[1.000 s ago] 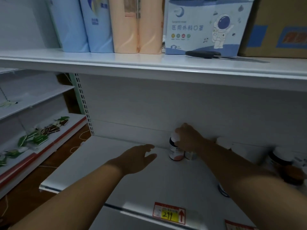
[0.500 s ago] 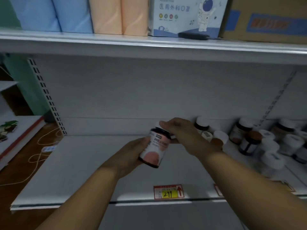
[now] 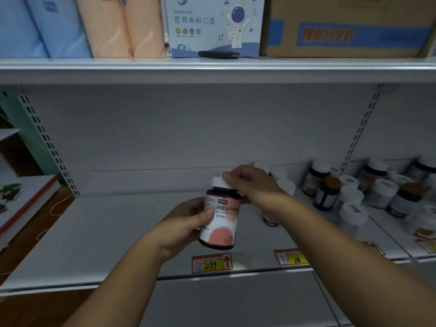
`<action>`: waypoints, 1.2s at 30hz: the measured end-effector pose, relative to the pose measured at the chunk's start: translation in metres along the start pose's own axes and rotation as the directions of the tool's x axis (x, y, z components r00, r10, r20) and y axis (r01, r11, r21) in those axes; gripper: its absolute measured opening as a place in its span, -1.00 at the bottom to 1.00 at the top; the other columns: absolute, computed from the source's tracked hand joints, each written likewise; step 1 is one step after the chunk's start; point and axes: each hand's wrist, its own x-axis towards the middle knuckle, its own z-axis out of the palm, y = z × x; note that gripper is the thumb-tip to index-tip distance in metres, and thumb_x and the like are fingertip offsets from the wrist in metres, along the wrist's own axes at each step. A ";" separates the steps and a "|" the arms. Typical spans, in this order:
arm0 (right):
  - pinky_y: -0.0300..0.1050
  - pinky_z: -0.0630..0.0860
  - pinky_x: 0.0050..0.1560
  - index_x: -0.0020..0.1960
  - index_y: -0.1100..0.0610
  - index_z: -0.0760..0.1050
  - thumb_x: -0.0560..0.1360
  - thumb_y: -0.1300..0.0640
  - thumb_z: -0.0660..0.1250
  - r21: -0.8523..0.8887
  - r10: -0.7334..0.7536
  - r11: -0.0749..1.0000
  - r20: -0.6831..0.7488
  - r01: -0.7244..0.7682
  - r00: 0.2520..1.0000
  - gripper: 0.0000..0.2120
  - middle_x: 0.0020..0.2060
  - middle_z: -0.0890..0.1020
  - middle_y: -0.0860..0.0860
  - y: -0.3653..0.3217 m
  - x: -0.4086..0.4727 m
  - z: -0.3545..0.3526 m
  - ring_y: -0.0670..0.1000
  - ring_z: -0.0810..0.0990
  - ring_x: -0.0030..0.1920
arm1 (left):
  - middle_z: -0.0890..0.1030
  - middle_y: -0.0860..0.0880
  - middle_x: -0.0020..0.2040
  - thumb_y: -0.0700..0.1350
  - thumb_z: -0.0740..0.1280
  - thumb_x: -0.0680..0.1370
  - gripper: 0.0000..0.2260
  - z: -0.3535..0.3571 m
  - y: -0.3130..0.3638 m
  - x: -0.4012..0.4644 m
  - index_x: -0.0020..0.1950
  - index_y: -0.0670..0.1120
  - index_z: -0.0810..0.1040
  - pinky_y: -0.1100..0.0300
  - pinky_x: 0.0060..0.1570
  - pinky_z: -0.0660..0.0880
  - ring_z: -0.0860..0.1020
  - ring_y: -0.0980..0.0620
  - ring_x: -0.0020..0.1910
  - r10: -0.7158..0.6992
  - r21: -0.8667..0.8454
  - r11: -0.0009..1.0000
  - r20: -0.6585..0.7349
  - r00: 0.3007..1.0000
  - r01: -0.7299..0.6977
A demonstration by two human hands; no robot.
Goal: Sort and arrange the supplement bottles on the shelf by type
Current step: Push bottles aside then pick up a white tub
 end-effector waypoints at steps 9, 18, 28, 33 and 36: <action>-0.21 0.59 -0.15 0.01 0.10 0.56 0.36 -0.01 0.45 0.018 -0.022 1.000 0.002 0.022 1.000 -0.72 -0.05 0.65 0.04 0.013 0.011 0.007 -0.02 0.65 -0.07 | 0.63 -0.15 0.14 -0.07 0.45 0.39 -0.50 -0.013 -0.006 0.003 0.28 -0.16 0.45 0.00 0.15 0.49 0.60 -0.14 0.12 -0.036 -0.006 0.999 -0.118 0.992 0.035; -0.36 0.46 -0.18 -0.02 -0.01 0.49 0.27 -0.07 0.51 -0.320 -0.116 0.939 0.042 0.123 0.992 -0.64 -0.08 0.58 -0.11 0.039 0.030 0.048 -0.16 0.54 -0.04 | 0.61 0.07 0.11 -0.04 0.52 0.34 -0.48 -0.039 -0.016 0.008 0.27 0.04 0.47 0.10 0.09 0.54 0.59 0.06 0.05 -0.018 0.505 0.850 -0.256 0.967 0.150; -0.28 0.49 -0.08 0.05 -0.02 0.47 0.32 -0.10 0.47 -0.480 -0.111 0.861 0.151 0.171 0.982 -0.63 0.00 0.55 -0.10 0.063 0.029 0.051 -0.10 0.52 0.02 | 0.57 0.13 0.12 -0.06 0.54 0.33 -0.47 -0.053 -0.039 0.015 0.24 0.09 0.42 0.20 0.06 0.51 0.56 0.15 0.07 -0.074 0.549 0.818 -0.199 0.977 0.173; -0.03 0.56 0.02 0.06 0.01 0.47 0.33 -0.11 0.45 -0.489 -0.106 0.856 0.148 0.166 0.983 -0.63 0.02 0.55 -0.07 0.067 0.027 0.054 -0.07 0.52 0.03 | 0.57 0.21 0.09 -0.02 0.54 0.32 -0.51 -0.057 -0.044 0.016 0.15 0.20 0.41 0.29 -0.01 0.51 0.56 0.21 0.05 -0.074 0.548 0.818 -0.202 0.977 0.175; -0.03 0.54 0.02 0.07 0.02 0.47 0.41 -0.15 0.35 -0.492 -0.136 0.841 0.208 0.224 0.969 -0.66 0.01 0.55 -0.05 0.066 0.030 0.052 -0.05 0.52 0.02 | 0.54 0.22 0.16 -0.05 0.54 0.32 -0.44 -0.061 -0.043 0.016 0.22 0.21 0.38 0.25 0.09 0.48 0.51 0.22 0.15 -0.113 0.567 0.800 -0.181 0.977 0.197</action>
